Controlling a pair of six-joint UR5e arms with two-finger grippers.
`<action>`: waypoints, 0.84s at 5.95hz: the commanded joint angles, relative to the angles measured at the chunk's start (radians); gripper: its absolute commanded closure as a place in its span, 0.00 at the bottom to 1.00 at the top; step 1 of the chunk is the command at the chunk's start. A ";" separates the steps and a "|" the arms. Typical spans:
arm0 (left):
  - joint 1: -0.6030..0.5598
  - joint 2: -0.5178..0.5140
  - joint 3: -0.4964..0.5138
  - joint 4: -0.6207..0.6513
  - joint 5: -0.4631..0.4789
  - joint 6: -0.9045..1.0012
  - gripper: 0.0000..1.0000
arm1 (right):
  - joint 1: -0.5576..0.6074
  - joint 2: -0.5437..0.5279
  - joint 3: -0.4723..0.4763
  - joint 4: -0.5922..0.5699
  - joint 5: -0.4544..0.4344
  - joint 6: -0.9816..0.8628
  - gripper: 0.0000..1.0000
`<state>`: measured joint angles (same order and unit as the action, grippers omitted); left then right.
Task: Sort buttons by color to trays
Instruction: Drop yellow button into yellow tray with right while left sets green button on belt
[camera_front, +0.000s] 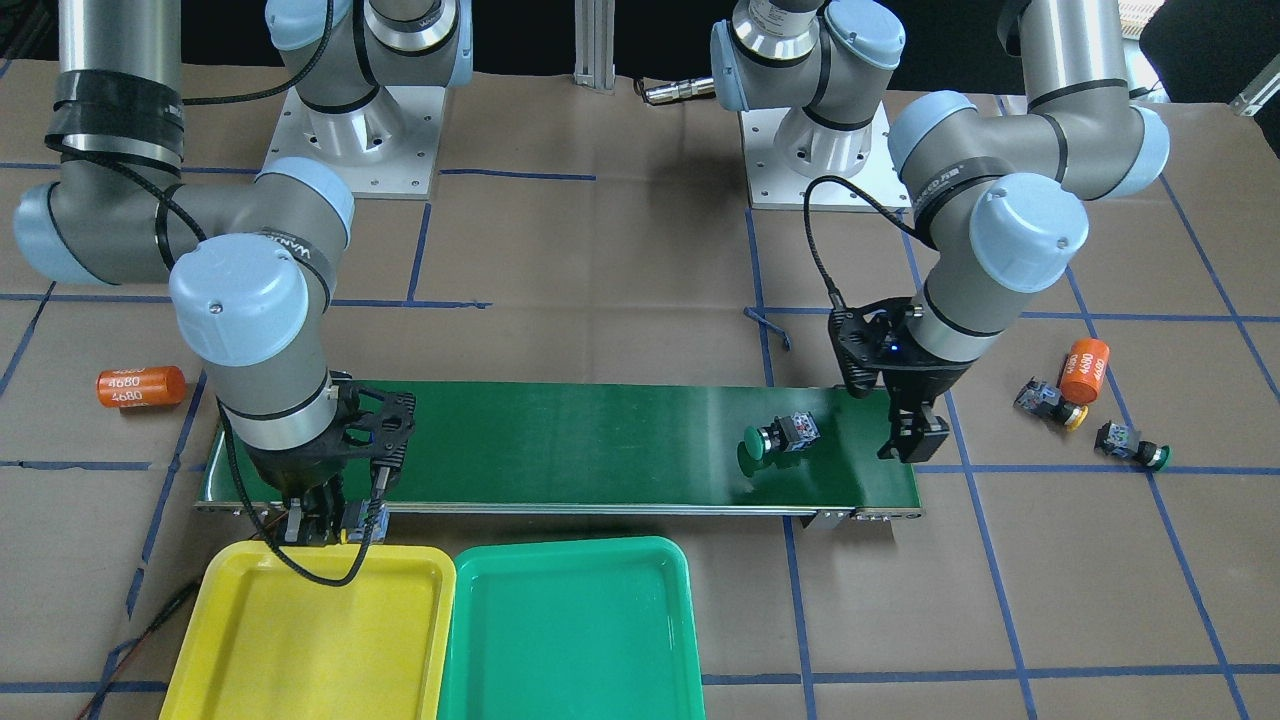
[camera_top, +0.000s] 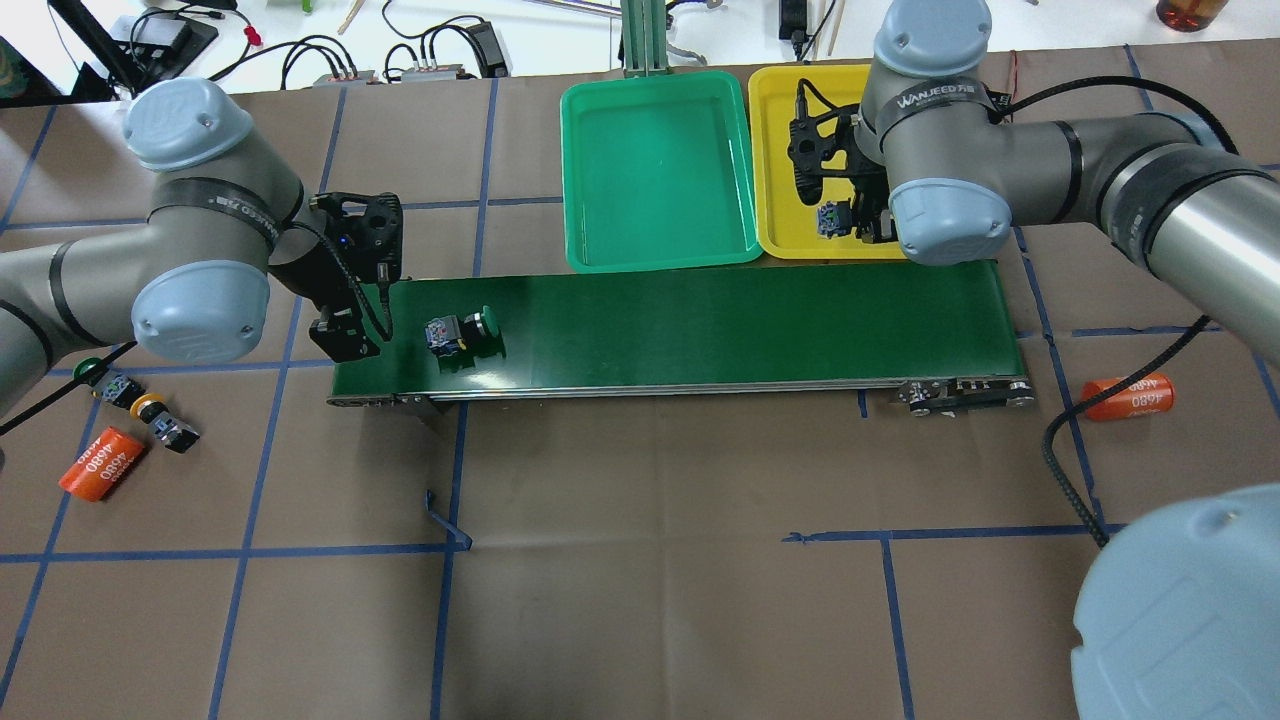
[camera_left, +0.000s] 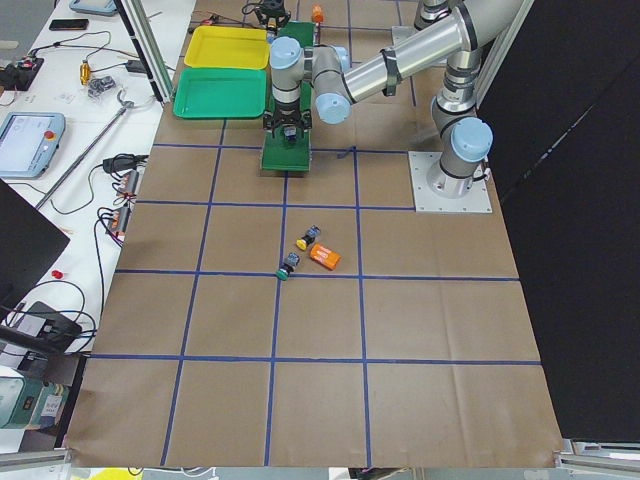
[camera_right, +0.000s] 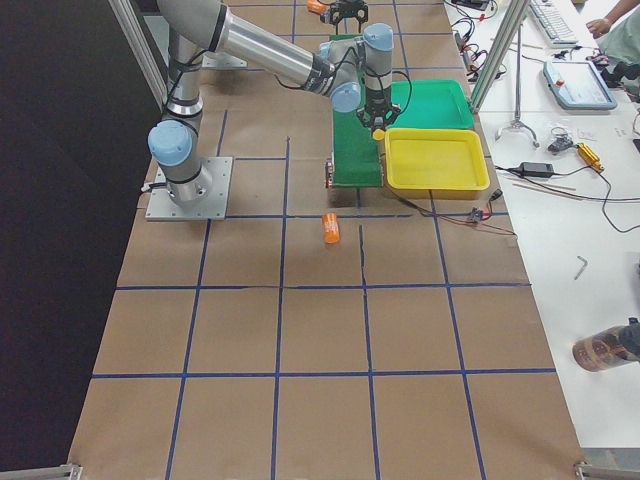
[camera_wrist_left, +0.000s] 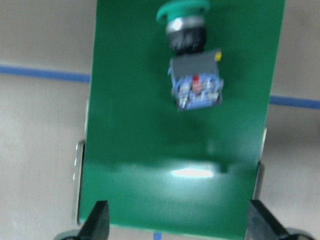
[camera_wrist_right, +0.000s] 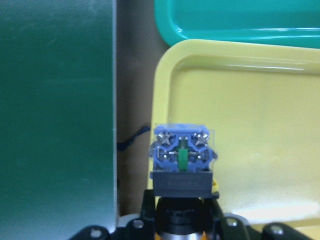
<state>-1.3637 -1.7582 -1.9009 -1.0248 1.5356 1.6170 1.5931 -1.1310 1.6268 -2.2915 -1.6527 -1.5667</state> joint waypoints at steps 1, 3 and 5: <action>0.241 0.016 0.002 -0.001 -0.008 0.000 0.02 | -0.060 0.109 -0.099 -0.025 0.130 -0.013 0.55; 0.397 0.016 -0.007 -0.003 0.000 0.012 0.02 | -0.074 0.100 -0.104 -0.020 0.168 -0.004 0.00; 0.442 -0.020 -0.013 -0.006 0.007 0.196 0.02 | -0.047 0.003 -0.101 0.121 0.156 0.016 0.00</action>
<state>-0.9413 -1.7659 -1.9107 -1.0288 1.5371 1.7028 1.5343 -1.0792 1.5261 -2.2585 -1.4954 -1.5592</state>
